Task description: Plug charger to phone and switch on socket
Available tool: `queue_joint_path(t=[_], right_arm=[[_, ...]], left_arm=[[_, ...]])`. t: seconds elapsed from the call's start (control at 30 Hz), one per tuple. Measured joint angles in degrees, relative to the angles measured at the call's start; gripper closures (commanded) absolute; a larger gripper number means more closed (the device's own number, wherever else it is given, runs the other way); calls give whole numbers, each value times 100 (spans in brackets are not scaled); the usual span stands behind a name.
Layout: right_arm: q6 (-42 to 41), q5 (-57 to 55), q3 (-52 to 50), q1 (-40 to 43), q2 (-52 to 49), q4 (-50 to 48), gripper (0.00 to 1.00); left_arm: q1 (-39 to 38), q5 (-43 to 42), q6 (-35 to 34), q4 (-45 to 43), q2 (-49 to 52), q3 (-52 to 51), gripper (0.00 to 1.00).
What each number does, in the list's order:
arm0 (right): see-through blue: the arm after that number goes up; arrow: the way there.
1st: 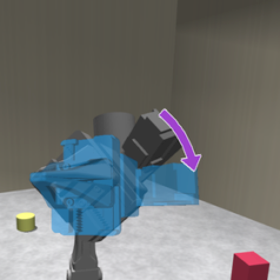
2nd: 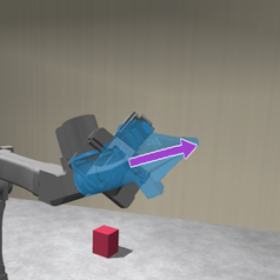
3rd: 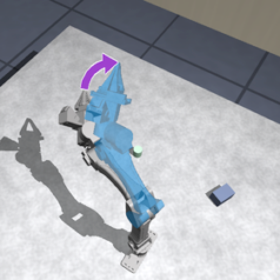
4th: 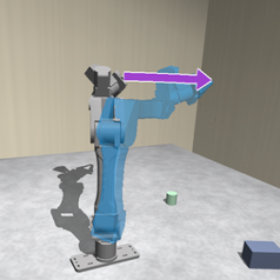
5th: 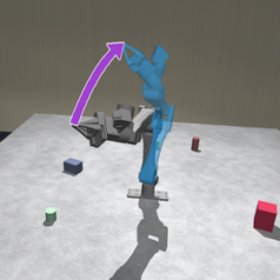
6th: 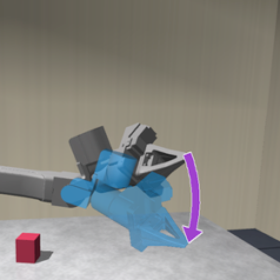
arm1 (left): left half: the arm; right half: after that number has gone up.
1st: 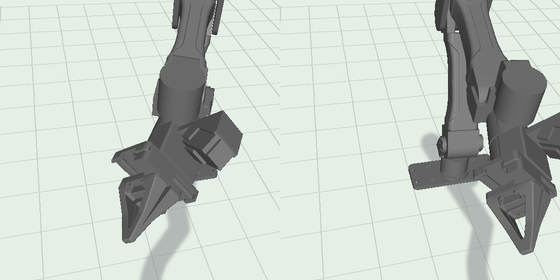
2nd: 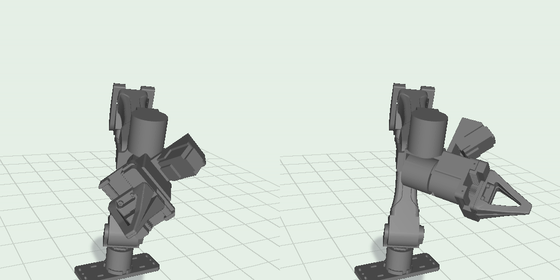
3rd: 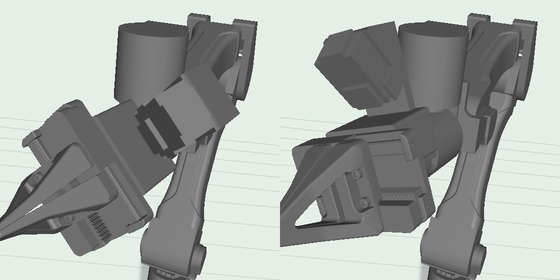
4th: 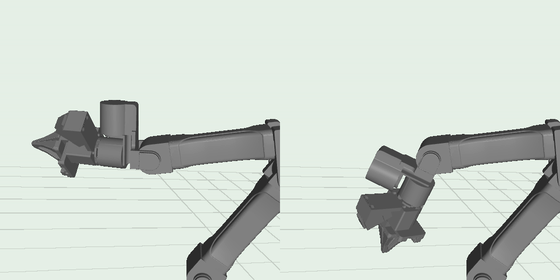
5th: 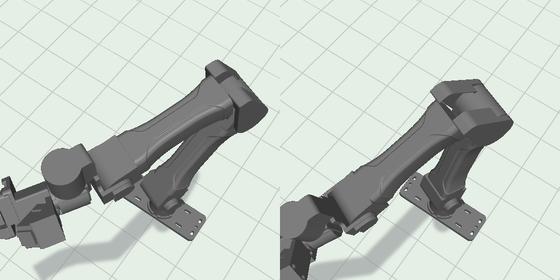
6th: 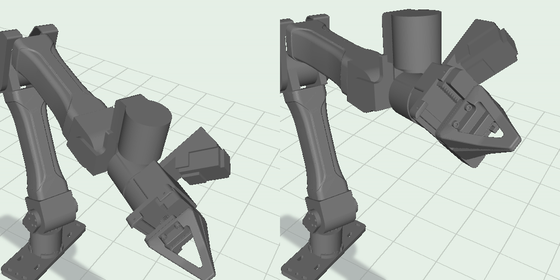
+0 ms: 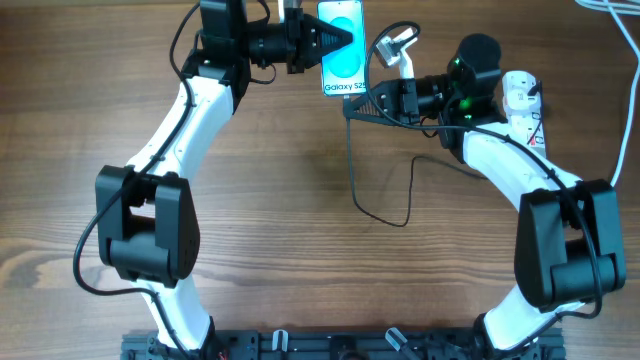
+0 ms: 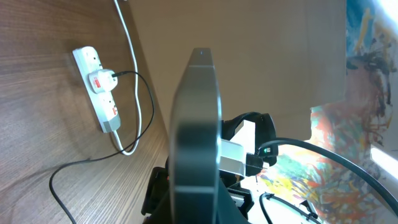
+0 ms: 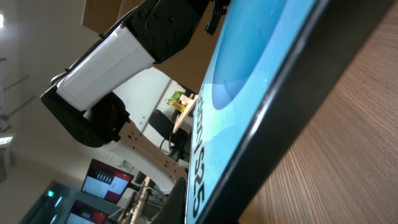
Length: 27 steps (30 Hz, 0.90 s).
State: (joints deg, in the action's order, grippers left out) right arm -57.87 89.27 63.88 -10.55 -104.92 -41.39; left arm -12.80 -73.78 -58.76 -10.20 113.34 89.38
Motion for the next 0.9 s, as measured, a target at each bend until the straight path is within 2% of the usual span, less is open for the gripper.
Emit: queue_joint_path(t=[0.17,0.57,0.9], right_arm=[[-221,-2,-22,22,-4,-330,96],[-656,-44,-26,37,-4,-369,96],[-638,-186,-33,63,-4,-374,96]], left_arm=[[-20,11,-2,11,-11,42,96],[-33,63,-2,15,-11,44,96],[-44,179,22,7,-11,48,96]])
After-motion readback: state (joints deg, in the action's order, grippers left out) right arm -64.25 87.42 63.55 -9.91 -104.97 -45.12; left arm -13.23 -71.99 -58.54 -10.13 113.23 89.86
